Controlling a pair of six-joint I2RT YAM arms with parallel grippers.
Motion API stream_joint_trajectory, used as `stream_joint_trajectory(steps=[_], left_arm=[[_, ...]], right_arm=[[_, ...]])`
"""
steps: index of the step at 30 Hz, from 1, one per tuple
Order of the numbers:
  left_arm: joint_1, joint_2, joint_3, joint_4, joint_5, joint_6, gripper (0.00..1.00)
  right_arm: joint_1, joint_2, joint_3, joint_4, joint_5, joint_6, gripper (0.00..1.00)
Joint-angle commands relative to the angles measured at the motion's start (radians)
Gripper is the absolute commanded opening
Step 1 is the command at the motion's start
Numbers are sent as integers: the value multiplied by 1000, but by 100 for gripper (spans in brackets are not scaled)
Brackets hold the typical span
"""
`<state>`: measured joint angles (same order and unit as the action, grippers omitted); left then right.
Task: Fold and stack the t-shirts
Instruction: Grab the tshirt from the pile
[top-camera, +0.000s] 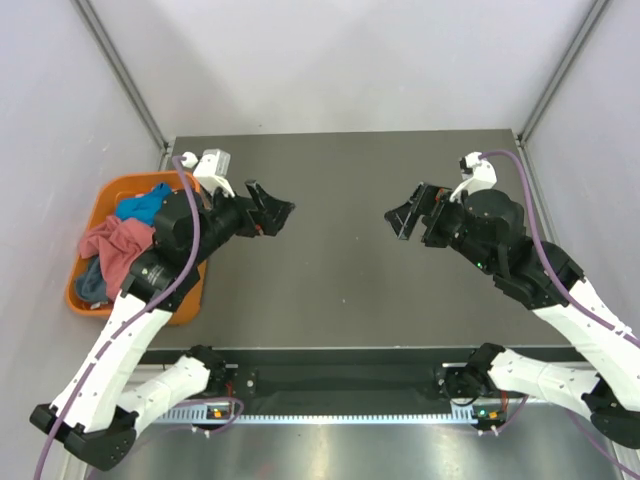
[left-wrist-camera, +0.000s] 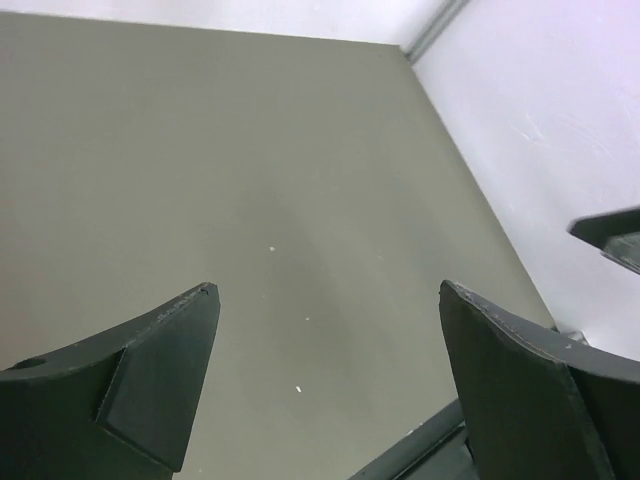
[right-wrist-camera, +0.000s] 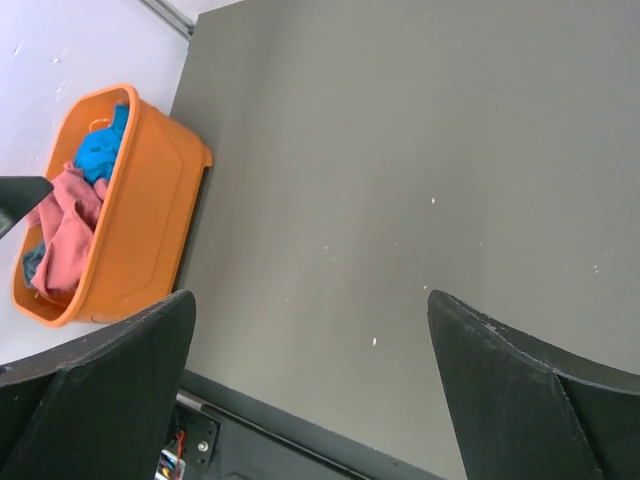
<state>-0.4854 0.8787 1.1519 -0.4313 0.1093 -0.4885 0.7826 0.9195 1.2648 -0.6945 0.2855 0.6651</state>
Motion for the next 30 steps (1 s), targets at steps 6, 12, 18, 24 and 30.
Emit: stream_joint_trajectory(steps=[6, 12, 18, 24, 30], left_arm=[[2, 120, 63, -113, -265, -79, 96], [79, 287, 195, -291, -497, -251, 96], [511, 379, 354, -541, -517, -383, 90], [748, 387, 287, -595, -678, -548, 82], [818, 368, 76, -456, -712, -593, 80]], right_arm=[[-6, -16, -25, 53, -9, -24, 100], [-8, -22, -65, 76, -43, -47, 100], [-9, -51, -122, 132, -117, -96, 100], [-11, -45, -140, 118, -134, -107, 100], [-11, -48, -130, 90, -149, -107, 100]])
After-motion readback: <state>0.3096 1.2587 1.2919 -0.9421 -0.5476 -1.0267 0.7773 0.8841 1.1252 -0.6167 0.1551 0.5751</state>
